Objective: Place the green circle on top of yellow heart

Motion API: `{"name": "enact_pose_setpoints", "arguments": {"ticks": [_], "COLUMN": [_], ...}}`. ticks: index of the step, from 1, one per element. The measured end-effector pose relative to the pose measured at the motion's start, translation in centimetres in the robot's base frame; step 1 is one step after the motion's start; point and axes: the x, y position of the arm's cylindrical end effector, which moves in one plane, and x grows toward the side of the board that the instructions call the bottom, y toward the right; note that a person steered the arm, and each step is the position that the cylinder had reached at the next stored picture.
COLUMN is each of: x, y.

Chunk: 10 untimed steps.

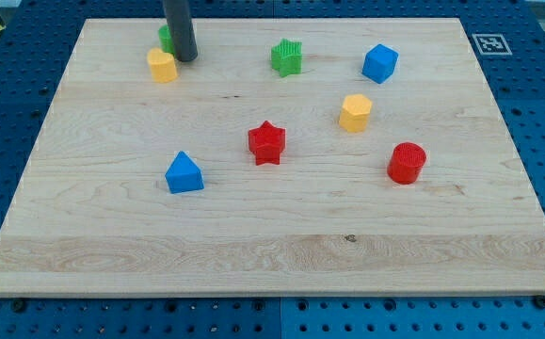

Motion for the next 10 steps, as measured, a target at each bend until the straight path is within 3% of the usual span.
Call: {"name": "enact_pose_setpoints", "arguments": {"ticks": [4,10], "x": [0.0,-2.3], "y": [2.1,0.0]}}
